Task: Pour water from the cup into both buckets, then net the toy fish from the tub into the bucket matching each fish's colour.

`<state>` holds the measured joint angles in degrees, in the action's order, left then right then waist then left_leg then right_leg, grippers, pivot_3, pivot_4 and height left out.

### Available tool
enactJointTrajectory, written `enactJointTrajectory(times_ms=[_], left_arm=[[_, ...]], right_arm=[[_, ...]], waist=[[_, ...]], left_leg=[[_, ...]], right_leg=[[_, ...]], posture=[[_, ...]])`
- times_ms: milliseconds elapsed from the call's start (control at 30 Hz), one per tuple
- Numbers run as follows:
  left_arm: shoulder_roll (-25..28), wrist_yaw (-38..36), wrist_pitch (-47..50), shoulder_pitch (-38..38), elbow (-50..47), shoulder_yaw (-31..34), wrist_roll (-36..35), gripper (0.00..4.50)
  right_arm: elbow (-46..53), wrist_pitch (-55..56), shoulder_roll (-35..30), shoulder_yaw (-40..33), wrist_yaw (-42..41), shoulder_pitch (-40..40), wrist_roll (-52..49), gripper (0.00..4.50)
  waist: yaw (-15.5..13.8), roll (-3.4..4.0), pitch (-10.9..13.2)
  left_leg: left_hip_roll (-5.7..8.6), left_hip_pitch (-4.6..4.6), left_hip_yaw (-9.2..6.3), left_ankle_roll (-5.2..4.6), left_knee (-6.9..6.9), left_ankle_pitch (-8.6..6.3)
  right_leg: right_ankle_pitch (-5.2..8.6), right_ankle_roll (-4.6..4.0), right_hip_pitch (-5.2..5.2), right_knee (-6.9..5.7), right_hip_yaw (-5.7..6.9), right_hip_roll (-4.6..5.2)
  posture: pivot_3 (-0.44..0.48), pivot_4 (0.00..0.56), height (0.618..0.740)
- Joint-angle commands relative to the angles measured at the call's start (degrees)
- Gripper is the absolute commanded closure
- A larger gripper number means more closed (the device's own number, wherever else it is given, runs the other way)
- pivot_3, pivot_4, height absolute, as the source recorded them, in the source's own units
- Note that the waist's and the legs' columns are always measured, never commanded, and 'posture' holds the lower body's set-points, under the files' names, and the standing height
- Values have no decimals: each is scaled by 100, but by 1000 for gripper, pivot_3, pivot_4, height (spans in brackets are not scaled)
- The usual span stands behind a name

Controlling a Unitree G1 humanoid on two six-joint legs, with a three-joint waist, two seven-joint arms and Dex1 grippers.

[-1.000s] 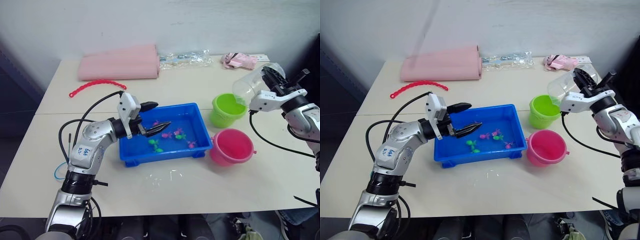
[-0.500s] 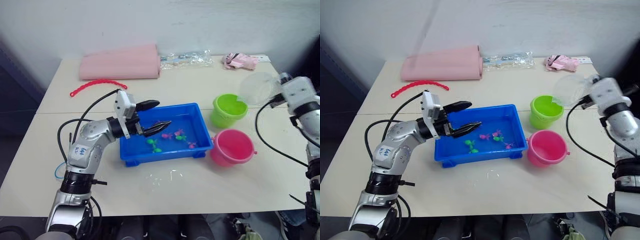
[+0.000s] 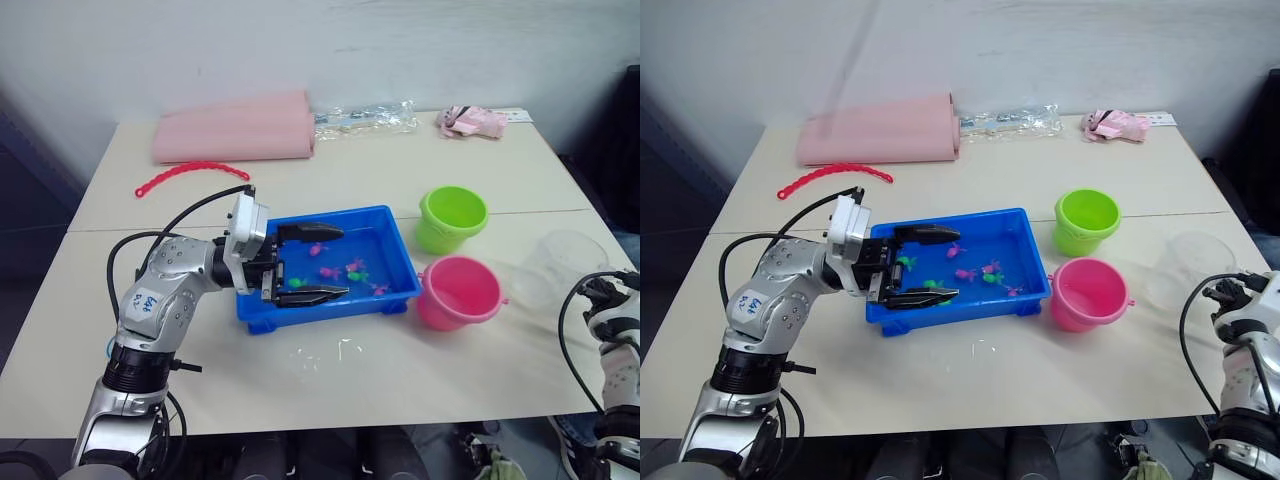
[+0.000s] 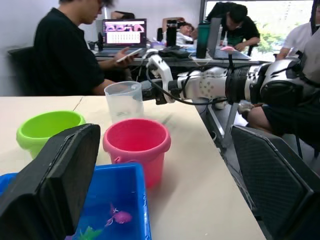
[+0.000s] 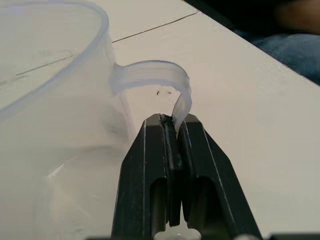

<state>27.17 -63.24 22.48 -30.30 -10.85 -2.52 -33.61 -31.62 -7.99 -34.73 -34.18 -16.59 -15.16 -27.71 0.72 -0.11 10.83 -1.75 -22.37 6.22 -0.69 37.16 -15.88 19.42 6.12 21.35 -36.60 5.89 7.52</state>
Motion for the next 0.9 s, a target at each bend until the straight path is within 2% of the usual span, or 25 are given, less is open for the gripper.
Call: enactJointTrajectory(times_ms=[33, 100, 167, 200, 300, 400, 433, 467, 600, 733, 800, 900], left_arm=[[-2, 60, 83, 88, -213, 31, -131, 0], [6, 53, 87, 81, -192, 39, -126, 0], [30, 44, 81, 80, -158, 66, -117, 0], [39, 43, 80, 80, -149, 76, -115, 0], [96, 42, 78, 138, -149, 126, -105, 0], [174, 74, 86, 276, -199, 223, -131, 0], [208, 97, 89, 346, -235, 271, -139, 0], [239, 122, 88, 418, -271, 317, -138, 0], [467, 253, 13, 864, -367, 646, -81, 0], [579, 1015, -1015, 1414, 70, 1404, 703, 0], [587, 1364, -1071, 1778, 132, 1963, 635, 0], [490, 1954, -600, 2261, -151, 2888, -16, 0]], right_arm=[[-271, 749, 175, -50, 61, -138, 179, 4475], [-450, 930, 227, -29, 27, -183, 223, 4475], [-476, 1046, 280, -17, -86, -106, 226, 3735], [-479, 1077, 290, -6, -133, -69, 231, 3541], [-266, 1133, 274, -55, -155, 272, 294, 2200], [322, 1015, 255, -157, -285, 874, 220, 649], [609, 904, 270, -235, -352, 1153, 113, 292], [886, 782, 283, -310, -421, 1424, 10, 125], [2295, 574, 300, -720, -1074, 2590, -593, 125], [3756, 456, -133, -1003, -2097, 3205, -1213, 125], [4176, 147, -479, -989, -2341, 3240, -1368, 125], [4615, -69, -955, -842, -2663, 3213, -1282, 125]], waist=[[53, -1, 0], [72, -1, 0], [75, -1, 0], [75, -1, 0], [48, -1, 0], [20, -1, 0], [19, -1, 0], [17, -1, 0], [-32, 2, 0], [40, 4, -1], [97, 1, 0], [83, -28, 2]], left_leg=[[-1, 3, -1, 0, 1, 0], [-2, 2, -4, 1, 0, 1], [-2, 1, -3, 1, -3, 1], [-1, 1, -3, 1, -3, 1], [-1, 0, -5, 1, -3, 1], [0, -2, -4, 0, -6, 0], [-1, -1, -4, 0, -7, 0], [-1, -1, -4, 0, -7, 0], [-4, 0, -7, 2, -13, -4], [-9, 10, 4, -28, -12, -40], [-11, 18, 13, -38, -11, -47], [-35, 17, 13, -31, -11, -52]], right_leg=[[0, 0, -1, -4, -1, -1], [0, 0, -1, -4, 0, -1], [0, 0, 0, -1, -1, -1], [0, 0, 0, 0, -1, 0], [0, 0, 0, 2, 0, 0], [0, 0, 0, 7, -1, 2], [0, 0, 0, 9, -1, 2], [0, 0, 0, 8, -1, 2], [1, -1, 1, 10, -9, 2], [-1, 0, -1, 8, -13, 2], [-10, -1, -2, 7, -17, 8], [-14, -7, -1, 16, -17, 15]], posture=[[0, 150, 740], [0, 150, 740], [0, 150, 740], [0, 150, 740], [0, 150, 740], [0, 150, 740], [0, 150, 740], [0, 150, 740], [0, 150, 740], [0, 150, 740], [0, 150, 740], [0, 150, 740]])
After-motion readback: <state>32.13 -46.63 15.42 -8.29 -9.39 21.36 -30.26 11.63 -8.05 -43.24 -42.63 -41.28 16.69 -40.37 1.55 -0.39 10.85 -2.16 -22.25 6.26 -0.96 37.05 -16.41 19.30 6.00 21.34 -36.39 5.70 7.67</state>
